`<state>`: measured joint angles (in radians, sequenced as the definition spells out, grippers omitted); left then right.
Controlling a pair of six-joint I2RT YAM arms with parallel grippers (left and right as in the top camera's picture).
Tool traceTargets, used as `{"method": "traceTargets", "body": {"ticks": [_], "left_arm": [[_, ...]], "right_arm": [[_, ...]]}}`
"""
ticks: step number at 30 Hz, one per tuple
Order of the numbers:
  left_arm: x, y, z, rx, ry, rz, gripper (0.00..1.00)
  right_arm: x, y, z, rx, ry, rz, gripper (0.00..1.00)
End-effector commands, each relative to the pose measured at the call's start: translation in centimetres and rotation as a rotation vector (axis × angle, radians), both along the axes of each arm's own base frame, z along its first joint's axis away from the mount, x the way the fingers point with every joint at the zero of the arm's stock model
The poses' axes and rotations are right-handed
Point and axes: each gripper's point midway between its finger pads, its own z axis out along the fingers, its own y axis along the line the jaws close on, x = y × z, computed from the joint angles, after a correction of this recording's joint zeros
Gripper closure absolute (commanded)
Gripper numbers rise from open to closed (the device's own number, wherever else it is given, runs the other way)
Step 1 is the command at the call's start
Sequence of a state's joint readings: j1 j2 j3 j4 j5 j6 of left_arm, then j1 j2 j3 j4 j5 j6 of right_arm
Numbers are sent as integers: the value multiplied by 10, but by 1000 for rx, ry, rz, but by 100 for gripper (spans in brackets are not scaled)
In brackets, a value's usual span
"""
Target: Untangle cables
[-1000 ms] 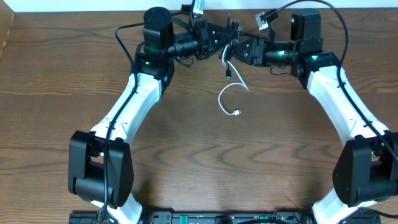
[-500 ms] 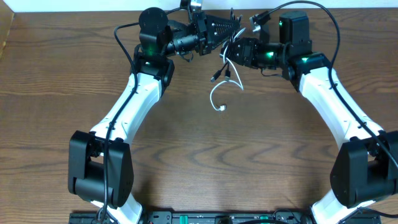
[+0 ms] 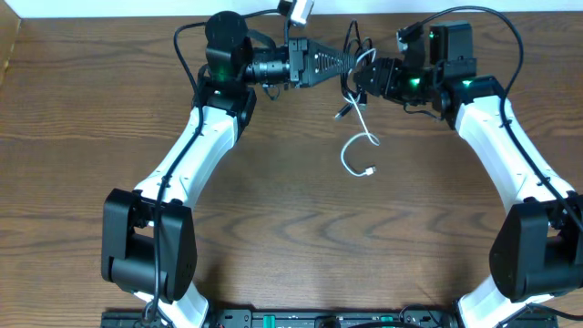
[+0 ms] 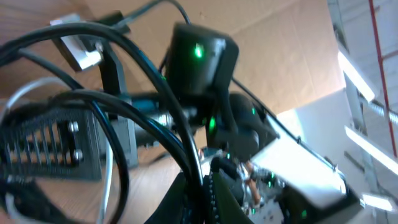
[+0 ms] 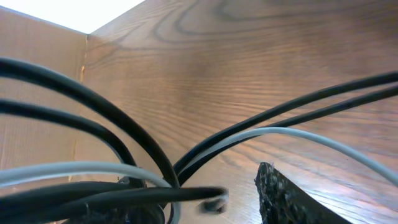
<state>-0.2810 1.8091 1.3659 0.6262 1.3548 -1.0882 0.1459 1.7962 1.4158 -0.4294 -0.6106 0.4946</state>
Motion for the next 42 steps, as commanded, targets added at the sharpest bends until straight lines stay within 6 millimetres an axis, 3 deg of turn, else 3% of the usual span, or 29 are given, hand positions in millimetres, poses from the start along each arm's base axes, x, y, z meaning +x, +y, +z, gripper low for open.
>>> {"method": "traceTargets", "body": {"ticks": [1,14,17,23,28,36,42], "left_arm": [[-26,6,9,-1,-122,-140,93],[-31,6,8,-6,-201,-167,93],[-31,7,8,-6,-201,-166,92],[-27,8,8,-7,-216,-149,93],[-4,20,10,-6,-215,-32,93],[32,51,10,10,-287,145,93],[35,54,-25,86,-200,151,93]], "right_arm": [[17,-52,-15,-130,7,-152,48],[-6,-74,-40,-236,122,-160,51],[-12,-86,-49,-301,161,-199,55],[-33,-130,-71,-529,271,-311,68],[-51,-153,-82,-660,335,-355,70],[-67,-160,-100,-677,395,-350,67],[-66,-170,-102,-643,403,-376,66]]}}
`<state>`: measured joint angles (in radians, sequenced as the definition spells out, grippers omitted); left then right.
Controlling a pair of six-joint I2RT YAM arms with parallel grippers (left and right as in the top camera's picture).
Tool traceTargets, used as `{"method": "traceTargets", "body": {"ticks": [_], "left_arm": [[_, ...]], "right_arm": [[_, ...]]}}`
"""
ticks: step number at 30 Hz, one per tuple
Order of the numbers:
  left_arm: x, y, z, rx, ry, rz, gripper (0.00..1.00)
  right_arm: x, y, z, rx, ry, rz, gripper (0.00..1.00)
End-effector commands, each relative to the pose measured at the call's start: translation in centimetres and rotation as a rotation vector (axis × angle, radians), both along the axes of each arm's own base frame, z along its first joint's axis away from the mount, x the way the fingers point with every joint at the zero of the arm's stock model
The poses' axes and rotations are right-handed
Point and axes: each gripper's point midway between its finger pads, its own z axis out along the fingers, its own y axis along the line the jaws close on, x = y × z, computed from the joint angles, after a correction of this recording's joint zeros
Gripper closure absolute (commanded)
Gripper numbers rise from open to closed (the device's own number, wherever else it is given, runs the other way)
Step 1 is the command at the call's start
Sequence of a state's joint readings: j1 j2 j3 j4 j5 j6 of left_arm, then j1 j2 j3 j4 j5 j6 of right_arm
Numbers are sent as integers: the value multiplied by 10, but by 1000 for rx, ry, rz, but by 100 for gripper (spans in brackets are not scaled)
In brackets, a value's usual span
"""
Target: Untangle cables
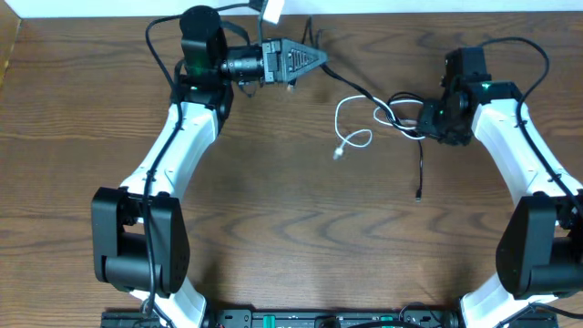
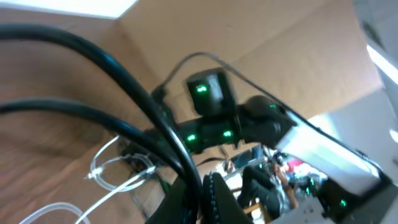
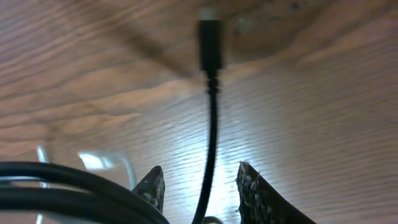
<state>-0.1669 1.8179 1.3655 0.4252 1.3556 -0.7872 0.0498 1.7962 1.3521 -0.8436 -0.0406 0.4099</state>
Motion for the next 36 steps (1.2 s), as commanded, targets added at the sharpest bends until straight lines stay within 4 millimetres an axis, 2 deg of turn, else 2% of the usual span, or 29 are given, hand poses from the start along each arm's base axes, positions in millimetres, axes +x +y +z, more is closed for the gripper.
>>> {"method": "traceTargets", "body": {"ticks": [1,6,9,12,16,18,21,23,29,32,36], "left_arm": [[5,9,-5,49,-79,47,93],[12,16,-51,187,40,147,93],[15,24,-75,276,99,210,93],[16,35,-101,382,181,286,92],[11,55,-138,552,312,393,93],[6,60,-150,613,356,417,93],[1,64,-159,659,384,429,93],[-1,66,-162,676,395,434,93],[0,79,-172,748,411,488,93],[-5,93,-183,823,464,546,93],[-9,98,-187,852,483,555,93]], "right_arm": [[1,-26,-6,-51,2,-47,66],[16,-3,1,73,-71,79,64],[19,6,5,125,-97,136,63],[20,25,11,206,-128,242,63],[18,37,15,271,-140,287,65],[18,40,16,288,-143,293,65],[19,51,22,335,-166,338,64],[20,66,27,375,-191,382,62],[22,101,27,365,-200,415,58],[17,134,21,378,-198,496,52],[8,165,18,374,-203,601,44]]}}
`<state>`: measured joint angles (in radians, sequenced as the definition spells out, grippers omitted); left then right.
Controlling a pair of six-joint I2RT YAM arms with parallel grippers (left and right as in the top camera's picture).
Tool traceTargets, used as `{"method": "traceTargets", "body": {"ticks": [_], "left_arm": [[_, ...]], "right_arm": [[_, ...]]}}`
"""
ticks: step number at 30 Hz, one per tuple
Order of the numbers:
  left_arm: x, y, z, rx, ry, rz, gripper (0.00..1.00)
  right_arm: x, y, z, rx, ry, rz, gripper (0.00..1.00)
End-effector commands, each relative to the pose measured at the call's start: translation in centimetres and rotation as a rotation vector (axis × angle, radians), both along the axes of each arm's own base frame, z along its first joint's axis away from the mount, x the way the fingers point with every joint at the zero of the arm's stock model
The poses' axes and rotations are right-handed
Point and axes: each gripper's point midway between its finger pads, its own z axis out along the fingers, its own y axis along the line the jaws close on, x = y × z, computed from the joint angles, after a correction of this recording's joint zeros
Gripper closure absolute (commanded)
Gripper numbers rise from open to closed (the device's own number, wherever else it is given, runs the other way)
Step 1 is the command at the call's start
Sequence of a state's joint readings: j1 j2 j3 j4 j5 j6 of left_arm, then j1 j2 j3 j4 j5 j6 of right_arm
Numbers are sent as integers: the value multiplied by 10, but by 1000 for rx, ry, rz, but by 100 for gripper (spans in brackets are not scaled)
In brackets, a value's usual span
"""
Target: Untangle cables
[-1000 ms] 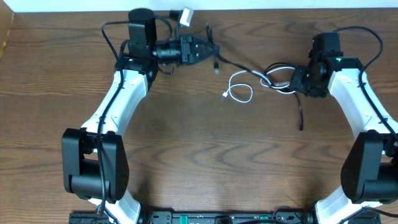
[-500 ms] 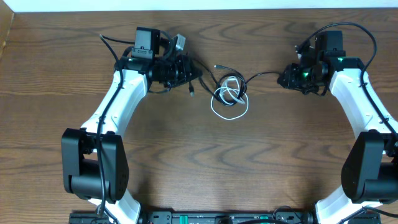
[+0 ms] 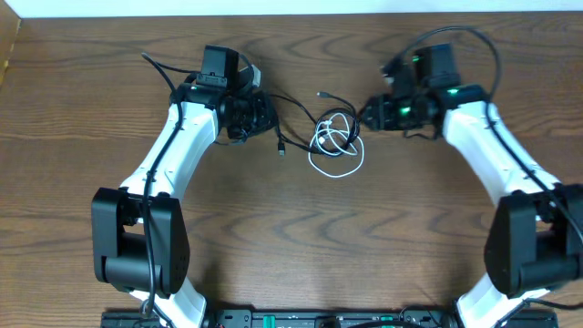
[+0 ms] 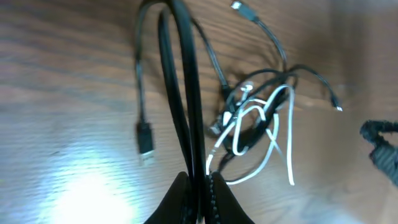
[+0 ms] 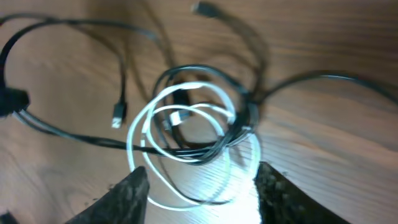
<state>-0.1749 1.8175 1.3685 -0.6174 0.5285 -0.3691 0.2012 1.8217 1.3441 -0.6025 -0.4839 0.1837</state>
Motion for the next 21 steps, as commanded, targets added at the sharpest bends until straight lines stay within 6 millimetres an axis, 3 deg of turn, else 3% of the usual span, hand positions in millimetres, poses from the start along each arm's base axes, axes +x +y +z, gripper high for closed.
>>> {"method": "traceTargets", "body": {"ticks": [1,5,13,18,19,21], "left_arm": [[4,10,6,62,-28,31,92],[4,11,6,63,-29,32,93],[4,11,6,60,-27,38,93],[4,11,6,60,-27,38,93],[4,11,6,60,-27,38,92],[4,11,6,60,-27,38,93]], "right_arm": [[-12,33,-9,3,-2,100,42],[-19,54,-16,1,-2,150,40],[-41,82,-54,-33,61,266,43],[-43,85,-64,-68,60,287,75],[-44,87,-62,-53,62,291,96],[-48,103,-37,83,65,340,99]]}}
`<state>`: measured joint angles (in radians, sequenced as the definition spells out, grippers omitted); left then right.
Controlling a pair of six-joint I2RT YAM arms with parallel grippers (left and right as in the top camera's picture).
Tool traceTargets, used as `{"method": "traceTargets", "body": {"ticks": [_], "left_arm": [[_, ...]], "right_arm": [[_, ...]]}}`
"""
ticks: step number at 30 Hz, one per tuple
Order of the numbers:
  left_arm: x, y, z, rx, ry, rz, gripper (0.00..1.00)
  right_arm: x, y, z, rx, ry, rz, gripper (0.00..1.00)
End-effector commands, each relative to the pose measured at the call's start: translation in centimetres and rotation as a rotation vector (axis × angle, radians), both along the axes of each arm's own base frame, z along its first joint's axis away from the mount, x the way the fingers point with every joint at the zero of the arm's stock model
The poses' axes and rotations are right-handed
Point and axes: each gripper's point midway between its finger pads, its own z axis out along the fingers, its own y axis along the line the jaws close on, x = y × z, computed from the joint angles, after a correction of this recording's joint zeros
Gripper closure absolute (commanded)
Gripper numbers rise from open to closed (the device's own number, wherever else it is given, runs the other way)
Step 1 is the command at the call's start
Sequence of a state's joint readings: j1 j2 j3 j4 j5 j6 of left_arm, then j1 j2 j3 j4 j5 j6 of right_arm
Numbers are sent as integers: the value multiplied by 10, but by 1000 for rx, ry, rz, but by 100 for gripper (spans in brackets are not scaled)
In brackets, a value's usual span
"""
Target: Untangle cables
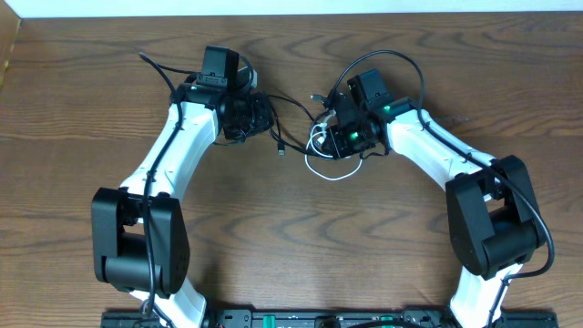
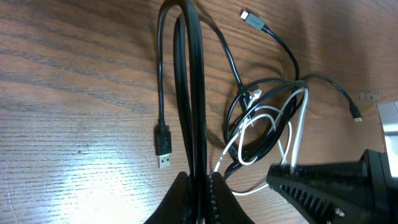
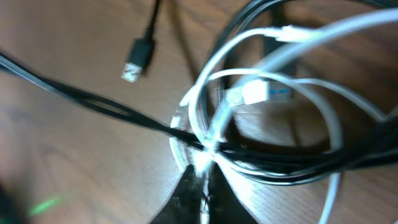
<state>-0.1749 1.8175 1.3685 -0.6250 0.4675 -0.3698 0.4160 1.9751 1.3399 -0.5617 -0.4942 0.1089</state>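
A knot of black and white cables [image 1: 330, 135] lies on the wooden table between the arms. My left gripper [image 1: 248, 117] is shut on a doubled black cable [image 2: 189, 93] that runs from its jaws [image 2: 199, 182] into the knot. A loose black USB plug [image 2: 163, 148] lies beside that cable. My right gripper [image 1: 335, 138] sits low on the knot, shut [image 3: 203, 177] on a strand of the white cable [image 3: 214, 118]. Its finger [image 2: 329, 185] shows in the left wrist view. A white loop [image 1: 326, 170] trails toward the front.
The brown wooden table [image 1: 291, 246] spreads to the front and sides. A second black plug [image 2: 252, 18] on its lead lies behind the knot. A cardboard wall edge [image 1: 7, 50] stands at the far left, and a white strip runs along the back.
My right gripper was open and off to the right of the knot; now it is down on the knot and shut on the white cable. The left gripper and its black cable have hardly moved.
At first both grippers were raised close together at the back with the tangle between them. Then they stood far apart, cables stretched across. Later the knot lay mid-table, left gripper holding black cable, right gripper open. Now the right grips the white strand.
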Motion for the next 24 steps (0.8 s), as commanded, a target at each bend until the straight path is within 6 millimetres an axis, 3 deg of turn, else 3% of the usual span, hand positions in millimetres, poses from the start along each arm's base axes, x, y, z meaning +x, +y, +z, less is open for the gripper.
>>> {"method": "traceTargets", "body": {"ticks": [1,3,4,9,15,24], "left_arm": [[2,1,11,4,-23,12,92],[1,2,10,5,-21,12,92],[1,2,10,5,-18,12,93],[1,2,10,5,-19,12,93],[1,2,10,5,-18,12,93],[1,2,10,9,-19,14,93]], "right_arm": [[-3,22,38,183,12,71,99],[0,27,72,302,-2,101,99],[2,30,112,434,-25,141,99],[1,18,236,833,-53,287,99],[18,1,290,912,-72,270,99],[48,-30,364,980,-270,216,98]]}}
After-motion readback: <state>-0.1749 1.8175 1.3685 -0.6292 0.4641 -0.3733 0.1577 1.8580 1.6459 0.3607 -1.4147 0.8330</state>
